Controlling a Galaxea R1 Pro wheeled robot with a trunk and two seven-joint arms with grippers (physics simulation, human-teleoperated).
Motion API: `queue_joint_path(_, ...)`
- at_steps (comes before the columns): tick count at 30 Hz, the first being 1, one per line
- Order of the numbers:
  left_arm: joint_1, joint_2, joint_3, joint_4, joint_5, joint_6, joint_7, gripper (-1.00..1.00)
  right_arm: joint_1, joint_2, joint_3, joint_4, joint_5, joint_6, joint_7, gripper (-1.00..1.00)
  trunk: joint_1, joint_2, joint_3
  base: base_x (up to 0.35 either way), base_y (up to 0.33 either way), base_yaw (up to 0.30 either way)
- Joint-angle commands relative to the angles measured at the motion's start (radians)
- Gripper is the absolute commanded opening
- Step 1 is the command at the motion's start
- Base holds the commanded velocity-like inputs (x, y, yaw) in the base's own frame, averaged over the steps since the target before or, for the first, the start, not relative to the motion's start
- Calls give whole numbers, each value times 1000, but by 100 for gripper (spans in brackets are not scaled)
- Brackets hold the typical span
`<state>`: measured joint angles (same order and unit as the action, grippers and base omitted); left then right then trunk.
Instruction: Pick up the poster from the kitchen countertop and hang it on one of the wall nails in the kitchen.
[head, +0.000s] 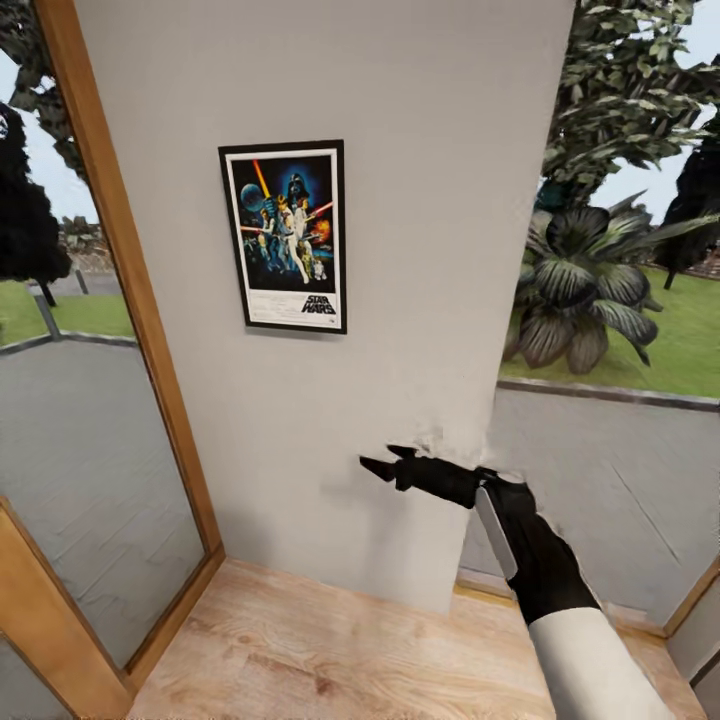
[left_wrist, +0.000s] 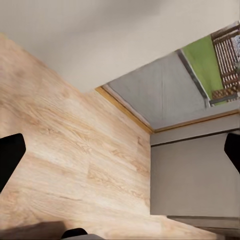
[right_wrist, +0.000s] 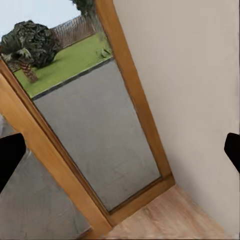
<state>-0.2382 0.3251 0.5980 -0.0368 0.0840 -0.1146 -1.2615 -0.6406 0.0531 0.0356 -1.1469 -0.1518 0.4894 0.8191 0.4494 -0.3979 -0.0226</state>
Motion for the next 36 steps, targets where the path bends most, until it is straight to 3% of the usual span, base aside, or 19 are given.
queue_joint_path(1,-1,0,-9,1,9,-10,-1,100,42,-9,-19,-1,-8,-13,25,100,1,-2,-2,-50,0,0)
queue_joint_path(4,-1,-4,-10,2,7,-13,-3,100,230,-62,-102,2,-6,-86,120,100,1,-2,-2,-25,0,0)
queue_joint_path(5,-1,-5,-10,2,6,-13,-3,100,267,-72,-114,6,-5,-98,130,100,1,-2,-2,-13,0,0)
queue_joint_path(7,-1,-16,-13,3,5,-14,-4,100,415,-103,-150,41,-4,-182,152,100,1,-2,-2,-7,0,0)
queue_joint_path(9,-1,-33,-17,2,2,-15,-4,100,507,-136,-191,97,-3,-280,160,100,1,-2,-2,-4,0,0)
queue_joint_path(11,-1,-43,-23,2,-3,-15,-4,100,550,-159,-221,156,-3,-341,162,100,1,-2,-2,-2,0,0)
queue_joint_path(12,-1,-67,-41,2,-37,-14,2,100,613,-254,-282,504,-3,-490,144,100,1,-2,-2,0,0,0)
queue_joint_path(15,-1,-72,-43,3,-45,-15,13,100,624,-301,-292,709,-3,-550,67,100,1,-2,-2,0,0,0)
queue_joint_path(18,-1,-78,-43,3,-47,-14,50,100,627,-312,-293,798,-3,-566,-17,100,1,-2,-2,0,0,0)
queue_joint_path(19,-1,-84,-43,3,-48,-14,93,100,628,-316,-291,839,-3,-571,-81,100,1,-2,-2,0,0,0)
queue_joint_path(20,-1,-94,-43,3,-49,-14,180,100,629,-318,-289,878,-2,-576,-170,100,1,-2,-2,0,0,0)
queue_joint_path(21,-1,-96,-43,3,-49,-14,211,100,629,-318,-289,887,-1,-577,-197,100,1,-2,-2,0,0,0)
queue_joint_path(22,0,-104,-43,3,-49,-16,426,100,630,-318,-285,951,1,-582,-311,100,1,-2,-2,0,0,0)
queue_joint_path(27,0,-104,-43,3,-50,-15,621,100,630,-316,-285,968,1,-583,-355,100,1,-2,-2,0,0,0)
queue_joint_path(29,1,-105,-43,3,-50,-15,738,100,630,-314,-285,971,1,-583,-394,100,1,-2,-2,0,0,0)
queue_joint_path(30,1,-106,-44,3,-50,-15,816,100,630,-312,-285,972,1,-583,-428,100,1,-2,-2,0,0,0)
queue_joint_path(31,0,-111,-44,3,-50,-13,1042,100,630,-299,-284,974,1,-583,-579,100,1,-2,-2,0,0,0)
queue_joint_path(35,0,-118,-45,3,-50,-11,1144,100,630,-286,-285,983,1,-582,-660,100,1,-2,-2,0,0,0)
queue_joint_path(36,0,-120,-45,3,-50,-10,1207,100,630,-282,-284,988,0,-582,-681,100,1,-2,-2,0,0,0)
